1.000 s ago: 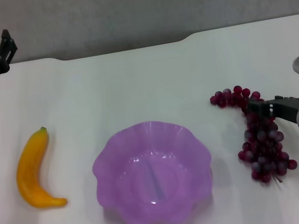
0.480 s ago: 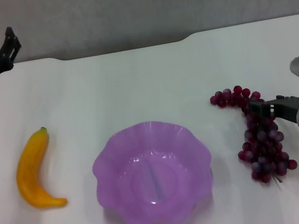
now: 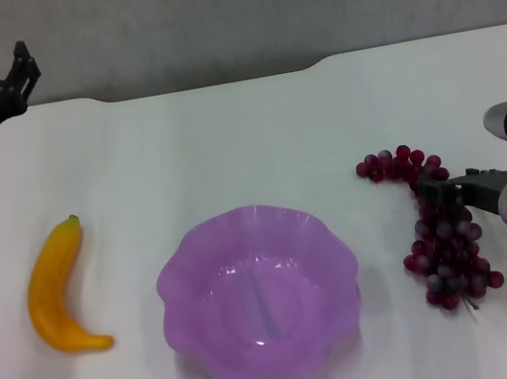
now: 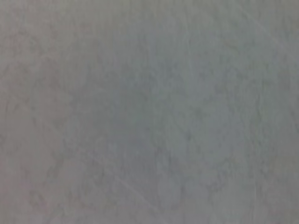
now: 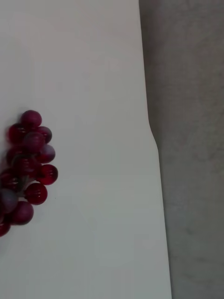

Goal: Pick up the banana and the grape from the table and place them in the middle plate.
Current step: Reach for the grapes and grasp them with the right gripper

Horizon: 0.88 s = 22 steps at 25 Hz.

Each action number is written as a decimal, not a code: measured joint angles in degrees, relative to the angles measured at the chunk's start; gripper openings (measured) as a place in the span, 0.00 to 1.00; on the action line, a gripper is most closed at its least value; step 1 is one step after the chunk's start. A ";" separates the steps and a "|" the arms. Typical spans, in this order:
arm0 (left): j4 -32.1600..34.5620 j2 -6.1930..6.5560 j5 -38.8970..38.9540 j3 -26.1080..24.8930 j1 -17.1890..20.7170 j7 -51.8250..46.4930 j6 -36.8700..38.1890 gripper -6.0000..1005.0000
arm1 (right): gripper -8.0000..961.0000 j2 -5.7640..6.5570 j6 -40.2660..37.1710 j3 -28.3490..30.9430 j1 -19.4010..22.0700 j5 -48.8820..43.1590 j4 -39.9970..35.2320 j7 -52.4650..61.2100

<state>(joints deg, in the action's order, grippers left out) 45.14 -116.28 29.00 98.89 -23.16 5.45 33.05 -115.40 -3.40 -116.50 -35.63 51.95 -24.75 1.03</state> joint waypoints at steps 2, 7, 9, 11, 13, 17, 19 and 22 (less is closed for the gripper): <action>0.01 0.00 0.02 0.01 -0.01 0.00 0.00 0.87 | 0.79 -0.07 -0.32 -0.38 0.00 0.00 0.03 0.08; 0.11 -0.06 -0.05 0.27 -0.37 0.17 -0.01 0.87 | 0.79 -0.17 -1.66 -1.90 0.00 0.00 1.17 1.35; 0.11 -0.07 -0.05 0.27 -0.45 0.10 -0.04 0.87 | 0.79 -0.12 -2.39 -2.33 -0.09 0.00 1.46 1.91; 0.01 -0.08 -0.07 0.27 -0.49 0.01 -0.10 0.87 | 0.79 -0.06 -3.05 -2.54 -0.14 -0.04 1.50 2.11; -0.17 -0.08 -0.08 0.26 -0.54 0.00 -0.14 0.87 | 0.79 -0.04 -3.73 -3.02 -0.15 -0.09 1.53 2.18; -0.27 -0.09 -0.08 0.25 -0.66 0.00 -0.18 0.87 | 0.79 -0.05 -5.43 -4.05 -0.15 -0.09 1.65 2.29; -0.29 -0.09 -0.08 0.34 -0.66 0.00 -0.18 0.87 | 0.79 -0.09 -5.94 -4.31 -0.21 -0.09 1.94 2.34; -0.22 -0.07 -0.07 0.68 -0.66 0.00 -0.18 0.87 | 0.79 -0.11 -5.82 -4.51 -0.89 -0.09 3.03 2.79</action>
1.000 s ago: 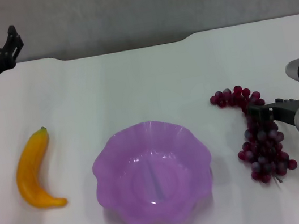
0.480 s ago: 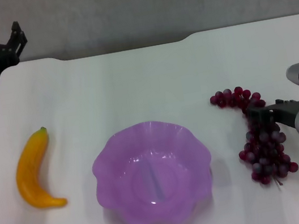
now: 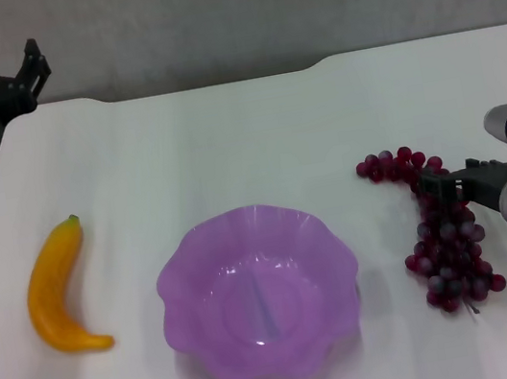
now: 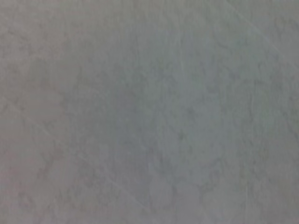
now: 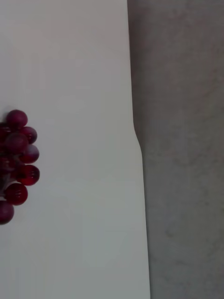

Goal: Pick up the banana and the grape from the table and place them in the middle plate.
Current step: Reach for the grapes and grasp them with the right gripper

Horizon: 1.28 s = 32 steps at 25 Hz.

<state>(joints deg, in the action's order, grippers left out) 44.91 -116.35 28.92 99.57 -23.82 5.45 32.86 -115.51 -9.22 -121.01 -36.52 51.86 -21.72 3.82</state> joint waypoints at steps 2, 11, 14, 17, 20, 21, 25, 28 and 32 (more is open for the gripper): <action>0.14 0.04 0.01 0.10 -0.02 0.00 0.00 0.87 | 0.79 -0.05 0.02 -0.30 -0.39 0.02 0.91 0.20; 0.26 -0.02 -0.01 0.26 -0.24 0.02 0.00 0.87 | 0.79 -0.15 -0.12 -1.86 -0.61 0.09 1.90 0.81; 0.26 -0.01 -0.01 0.30 -0.28 0.03 0.00 0.87 | 0.79 -0.15 -0.21 -2.55 -0.68 0.09 2.27 2.13; 0.26 -0.01 -0.01 0.42 -0.34 0.11 0.00 0.87 | 0.79 -0.15 0.15 -2.94 -0.68 0.09 2.84 2.46; 0.26 -0.01 -0.01 0.52 -0.22 0.09 0.00 0.87 | 0.79 -0.11 0.92 -3.27 -0.63 0.08 3.04 2.48; 0.25 -0.01 -0.01 0.53 -0.13 0.10 0.01 0.87 | 0.79 -0.07 1.05 -3.50 -0.56 0.07 2.95 2.49; 0.03 -0.01 -0.01 0.59 -0.01 0.33 0.01 0.87 | 0.79 -0.03 0.48 -3.85 -0.28 -0.14 2.48 2.50; 0.13 -0.01 -0.01 0.83 -0.12 0.35 0.01 0.87 | 0.79 0.07 0.35 -3.75 -0.60 -0.07 3.15 2.50; 0.01 -0.01 -0.01 0.90 -0.15 0.32 0.01 0.87 | 0.79 0.10 -0.21 -3.40 -0.66 -0.01 3.61 2.51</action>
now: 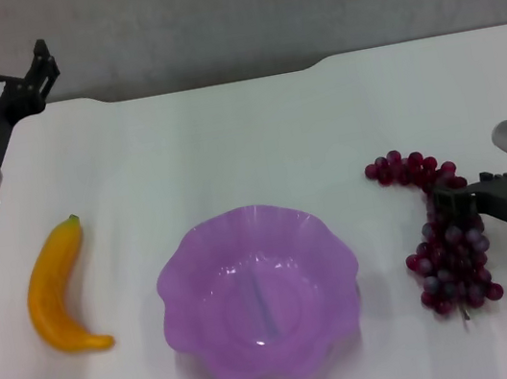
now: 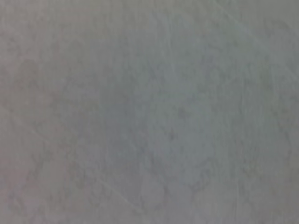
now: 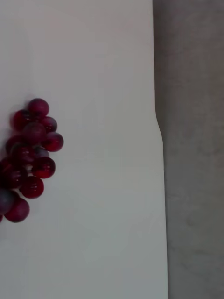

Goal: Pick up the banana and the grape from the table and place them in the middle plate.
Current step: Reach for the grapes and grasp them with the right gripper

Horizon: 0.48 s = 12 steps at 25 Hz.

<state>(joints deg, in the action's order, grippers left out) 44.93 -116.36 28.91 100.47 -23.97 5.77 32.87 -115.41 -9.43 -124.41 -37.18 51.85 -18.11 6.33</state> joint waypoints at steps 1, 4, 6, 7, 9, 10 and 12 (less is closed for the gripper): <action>0.00 0.00 0.00 0.03 0.00 -0.02 0.00 0.87 | 0.79 0.00 -0.06 0.09 -0.04 0.01 0.21 0.03; 0.12 0.00 0.00 0.15 0.04 -0.13 0.00 0.87 | 0.79 0.09 -0.62 0.48 -0.64 0.07 1.93 0.62; 0.15 0.00 0.00 0.22 0.04 -0.14 0.00 0.87 | 0.79 0.10 -0.89 0.51 -1.02 0.08 2.64 0.79; 0.16 0.00 0.00 0.34 0.04 -0.15 0.00 0.87 | 0.79 0.10 -1.07 0.51 -1.14 0.08 2.84 0.80; 0.18 0.00 0.00 0.66 0.02 -0.13 0.00 0.87 | 0.79 0.12 -1.72 0.49 -1.29 0.09 2.97 0.80; 0.18 0.00 0.00 0.76 -0.01 -0.12 0.00 0.87 | 0.79 0.14 -2.00 0.49 -1.36 0.09 2.99 0.80; 0.19 0.00 0.00 0.82 -0.05 -0.10 0.00 0.87 | 0.79 0.21 -2.14 0.51 -1.75 0.09 3.15 0.80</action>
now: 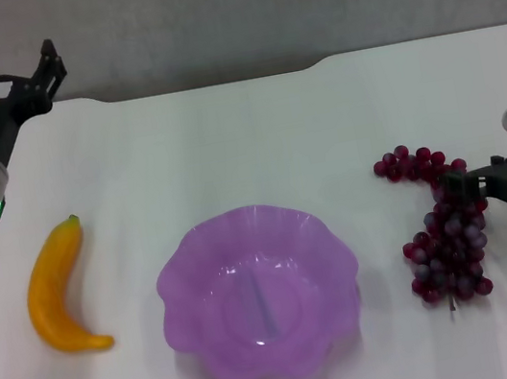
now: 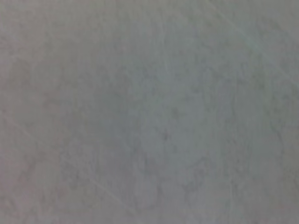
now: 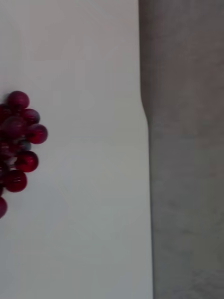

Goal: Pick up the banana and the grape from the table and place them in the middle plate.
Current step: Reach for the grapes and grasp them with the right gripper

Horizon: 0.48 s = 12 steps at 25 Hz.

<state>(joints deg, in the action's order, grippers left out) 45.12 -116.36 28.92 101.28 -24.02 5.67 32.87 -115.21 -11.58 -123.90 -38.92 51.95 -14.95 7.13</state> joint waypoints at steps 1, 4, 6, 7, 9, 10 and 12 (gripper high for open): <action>0.01 0.00 0.00 0.03 -0.01 0.01 0.00 0.87 | 0.79 0.03 -0.02 0.03 -0.28 0.00 0.18 0.00; 0.02 0.00 0.00 0.05 -0.02 0.03 -0.01 0.87 | 0.79 0.07 -0.45 -0.08 -0.61 0.00 0.46 0.00; -0.08 0.00 0.00 0.06 0.07 -0.17 -0.05 0.87 | 0.79 0.03 -1.24 -0.46 -0.51 -0.03 0.10 0.00; -0.13 0.00 0.00 0.06 0.10 -0.19 -0.05 0.87 | 0.79 -0.04 -1.29 -0.63 -0.42 -0.05 -0.29 0.00; -0.25 0.01 0.00 0.06 0.30 -0.17 -0.14 0.87 | 0.79 -0.18 -0.99 -0.85 -0.05 -0.05 -1.89 0.03; -0.29 0.03 0.00 0.06 0.43 -0.10 -0.28 0.87 | 0.79 -0.26 -0.54 -1.02 0.43 -0.07 -3.12 0.10; -0.29 0.10 0.00 0.06 0.62 0.11 -0.92 0.87 | 0.79 -0.32 0.96 -1.48 1.44 -0.11 -5.70 0.17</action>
<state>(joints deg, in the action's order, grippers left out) 44.83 -116.27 28.92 101.34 -23.40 5.78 31.95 -115.52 -10.62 -125.38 -37.48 51.83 -20.65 7.29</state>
